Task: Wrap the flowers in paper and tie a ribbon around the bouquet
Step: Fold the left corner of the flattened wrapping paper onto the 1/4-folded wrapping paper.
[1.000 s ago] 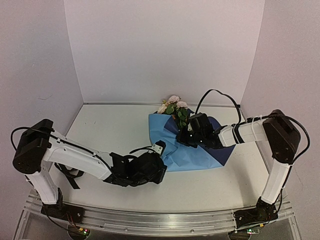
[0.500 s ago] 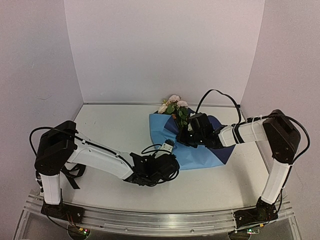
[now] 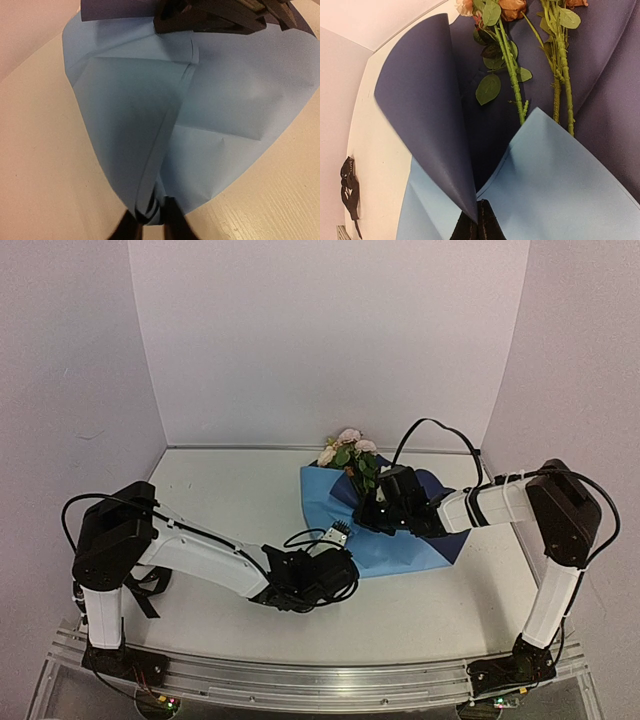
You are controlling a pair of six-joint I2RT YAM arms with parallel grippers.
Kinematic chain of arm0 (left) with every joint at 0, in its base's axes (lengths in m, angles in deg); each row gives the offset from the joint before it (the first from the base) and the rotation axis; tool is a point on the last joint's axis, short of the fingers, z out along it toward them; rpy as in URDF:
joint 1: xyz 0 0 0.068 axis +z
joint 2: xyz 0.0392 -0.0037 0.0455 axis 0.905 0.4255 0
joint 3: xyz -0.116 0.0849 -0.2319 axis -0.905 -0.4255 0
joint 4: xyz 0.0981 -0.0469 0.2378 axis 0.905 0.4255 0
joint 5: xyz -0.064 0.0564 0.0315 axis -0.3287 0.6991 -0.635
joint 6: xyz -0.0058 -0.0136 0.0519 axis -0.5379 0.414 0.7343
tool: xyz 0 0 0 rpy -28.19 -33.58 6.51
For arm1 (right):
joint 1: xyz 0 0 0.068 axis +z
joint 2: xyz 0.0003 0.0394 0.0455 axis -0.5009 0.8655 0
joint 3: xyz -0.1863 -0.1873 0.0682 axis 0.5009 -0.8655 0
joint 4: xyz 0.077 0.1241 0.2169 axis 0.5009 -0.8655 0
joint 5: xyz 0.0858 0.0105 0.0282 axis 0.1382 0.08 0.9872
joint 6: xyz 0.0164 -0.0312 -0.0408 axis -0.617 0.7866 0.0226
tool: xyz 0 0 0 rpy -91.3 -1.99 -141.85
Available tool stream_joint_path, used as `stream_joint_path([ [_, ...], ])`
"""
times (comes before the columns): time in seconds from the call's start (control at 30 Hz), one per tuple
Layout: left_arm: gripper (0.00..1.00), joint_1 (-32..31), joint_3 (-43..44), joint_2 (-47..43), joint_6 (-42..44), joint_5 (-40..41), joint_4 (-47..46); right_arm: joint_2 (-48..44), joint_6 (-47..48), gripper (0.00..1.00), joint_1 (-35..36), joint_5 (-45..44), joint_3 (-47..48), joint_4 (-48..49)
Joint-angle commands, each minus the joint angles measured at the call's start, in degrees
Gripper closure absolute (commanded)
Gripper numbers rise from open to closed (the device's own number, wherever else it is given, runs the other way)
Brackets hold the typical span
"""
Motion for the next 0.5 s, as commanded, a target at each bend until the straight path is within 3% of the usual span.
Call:
stream_joint_path([
  [0.0, 0.56, 0.42, 0.0, -1.95, 1.19, -4.16, -0.53, -3.46, 1.62, 1.0, -0.44, -1.87, 1.11, 0.06],
  [0.07, 0.44, 0.41, -1.4, -4.15, 0.93, -5.87, -1.43, -3.67, 1.69, 1.0, -0.67, -1.7, 0.79, 0.04],
  [0.17, 0.36, 0.7, -3.88, -8.62, 0.32, -9.56, -3.43, -3.89, 1.91, 1.0, -0.77, -1.77, 0.31, 0.04],
  [0.47, 0.34, 8.03, -16.05, -26.26, -4.27, -29.59, -14.85, -4.37, 1.95, 1.0, -1.46, -2.36, -1.86, 0.18],
])
